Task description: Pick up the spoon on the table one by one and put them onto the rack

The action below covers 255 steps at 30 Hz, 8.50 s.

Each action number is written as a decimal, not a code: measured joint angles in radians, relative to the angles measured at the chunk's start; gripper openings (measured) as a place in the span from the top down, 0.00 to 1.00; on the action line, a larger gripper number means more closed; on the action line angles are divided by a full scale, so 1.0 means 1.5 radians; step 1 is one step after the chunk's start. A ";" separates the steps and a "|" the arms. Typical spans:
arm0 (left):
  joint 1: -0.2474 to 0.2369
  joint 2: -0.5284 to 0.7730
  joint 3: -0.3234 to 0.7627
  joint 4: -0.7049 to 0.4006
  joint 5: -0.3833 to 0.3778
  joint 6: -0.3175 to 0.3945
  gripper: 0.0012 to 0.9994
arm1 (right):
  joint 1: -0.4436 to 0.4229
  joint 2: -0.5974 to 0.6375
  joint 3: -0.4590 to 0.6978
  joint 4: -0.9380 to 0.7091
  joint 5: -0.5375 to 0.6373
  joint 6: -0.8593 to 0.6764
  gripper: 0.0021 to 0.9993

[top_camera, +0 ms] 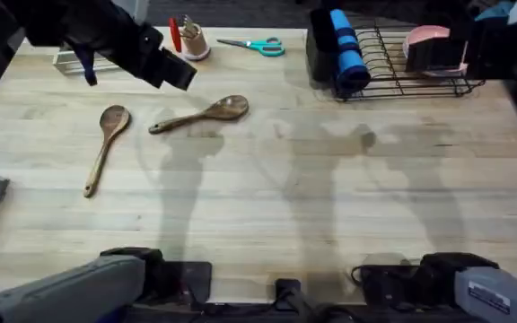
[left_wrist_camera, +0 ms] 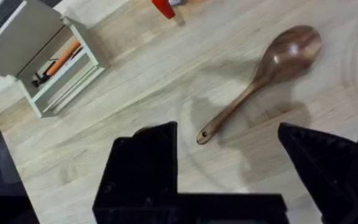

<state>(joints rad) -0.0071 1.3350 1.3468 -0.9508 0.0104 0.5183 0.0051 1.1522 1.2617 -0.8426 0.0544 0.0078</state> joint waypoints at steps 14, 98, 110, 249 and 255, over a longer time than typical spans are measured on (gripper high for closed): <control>0.000 0.014 0.001 -0.004 0.000 0.035 0.01 | 0.000 0.000 0.000 -0.002 0.000 0.000 0.00; -0.039 0.423 0.043 0.046 0.070 0.155 0.82 | 0.000 0.000 0.000 -0.001 0.000 0.000 0.00; -0.039 0.423 0.045 0.043 0.072 0.122 0.95 | 0.000 0.000 0.000 -0.001 0.000 0.000 0.00; -0.243 0.621 0.533 0.245 0.392 -0.133 0.01 | 0.000 0.000 0.000 -0.003 0.001 0.000 0.00; -0.201 0.555 0.534 0.166 0.392 -0.133 0.01 | 0.000 0.000 0.000 -0.007 0.001 0.000 0.00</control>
<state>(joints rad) -0.3080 2.1681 2.1471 -0.7014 0.5980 0.3187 0.0051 1.1522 1.2617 -0.8524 0.0551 0.0078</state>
